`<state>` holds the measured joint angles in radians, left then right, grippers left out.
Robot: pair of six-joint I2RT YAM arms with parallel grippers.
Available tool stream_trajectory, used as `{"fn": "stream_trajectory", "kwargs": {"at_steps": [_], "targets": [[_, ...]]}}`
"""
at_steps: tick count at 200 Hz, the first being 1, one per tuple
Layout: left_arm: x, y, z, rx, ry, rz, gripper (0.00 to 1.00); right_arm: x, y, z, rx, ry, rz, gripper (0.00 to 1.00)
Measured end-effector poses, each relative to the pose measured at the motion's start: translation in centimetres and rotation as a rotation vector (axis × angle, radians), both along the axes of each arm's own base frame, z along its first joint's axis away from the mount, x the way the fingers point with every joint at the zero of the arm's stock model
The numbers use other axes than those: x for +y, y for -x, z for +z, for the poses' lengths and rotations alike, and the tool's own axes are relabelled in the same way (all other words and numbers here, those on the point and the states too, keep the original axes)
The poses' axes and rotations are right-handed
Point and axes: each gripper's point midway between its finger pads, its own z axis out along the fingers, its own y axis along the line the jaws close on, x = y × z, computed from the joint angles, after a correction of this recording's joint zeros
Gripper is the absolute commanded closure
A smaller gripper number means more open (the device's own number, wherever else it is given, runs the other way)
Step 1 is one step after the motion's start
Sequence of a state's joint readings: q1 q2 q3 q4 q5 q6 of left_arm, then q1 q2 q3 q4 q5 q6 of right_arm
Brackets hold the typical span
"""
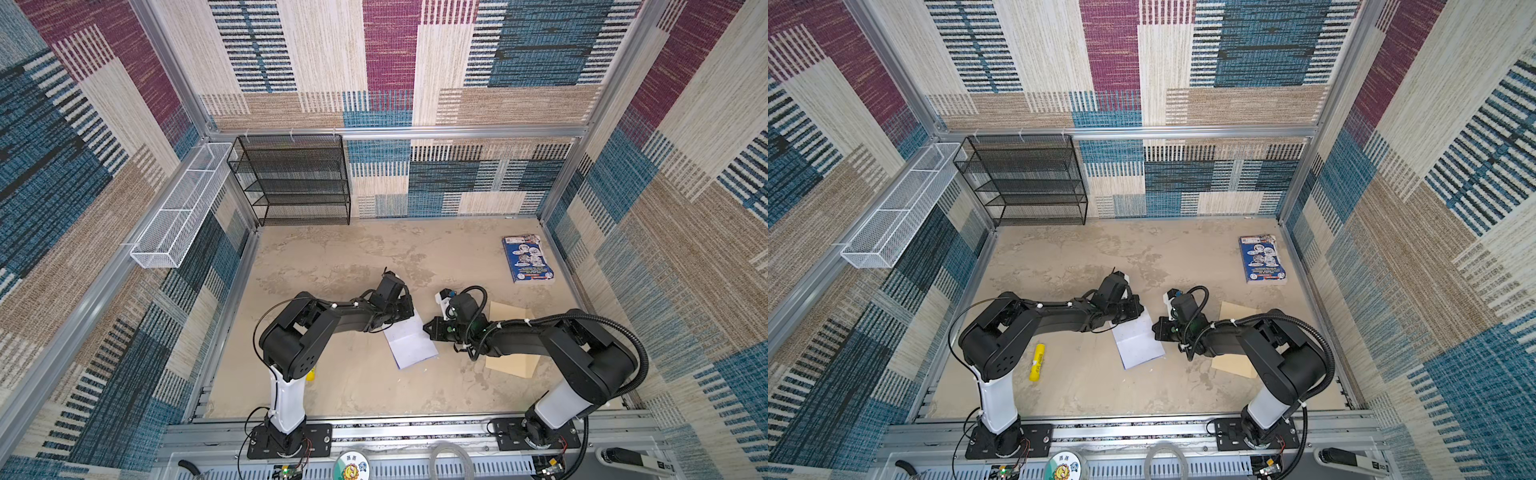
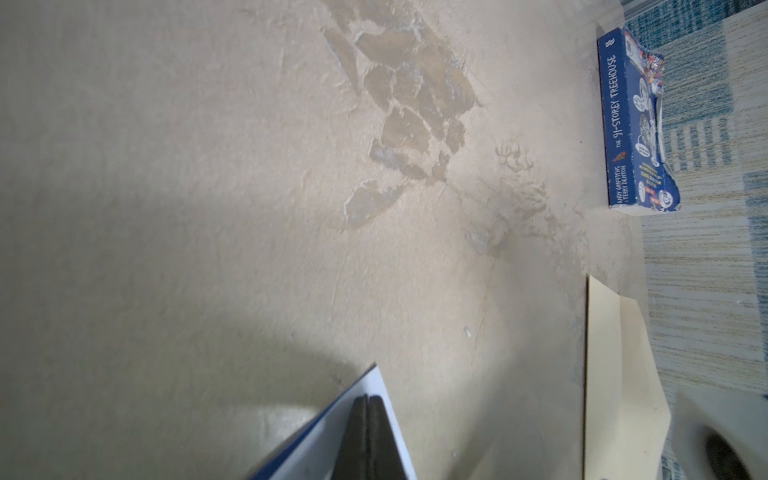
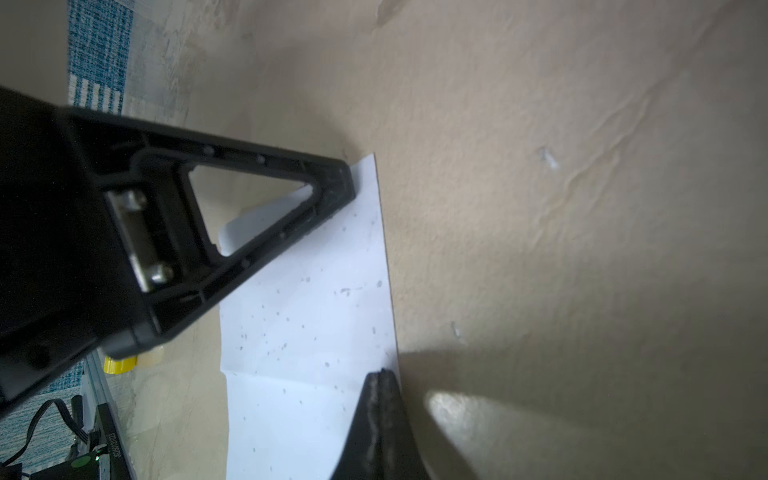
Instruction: Place the letter into the envelope and seal it
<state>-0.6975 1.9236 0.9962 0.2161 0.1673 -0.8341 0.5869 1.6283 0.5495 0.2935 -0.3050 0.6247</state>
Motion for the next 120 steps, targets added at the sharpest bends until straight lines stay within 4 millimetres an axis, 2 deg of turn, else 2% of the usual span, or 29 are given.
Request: {"fn": "stream_trajectory", "kwargs": {"at_steps": [60, 95, 120], "targets": [[-1.9, 2.8, -0.2, 0.032, 0.022, -0.084, 1.00, 0.0, -0.1, 0.0, 0.004, 0.002, 0.001, 1.00], [-2.7, 2.4, -0.3, 0.035, 0.041, -0.099, 1.00, 0.1, -0.1, 0.0, 0.004, 0.002, 0.001, 1.00], [-2.1, 1.0, -0.2, 0.028, 0.040, -0.070, 1.00, 0.1, -0.1, 0.0, 0.003, 0.002, 0.001, 1.00]]}}
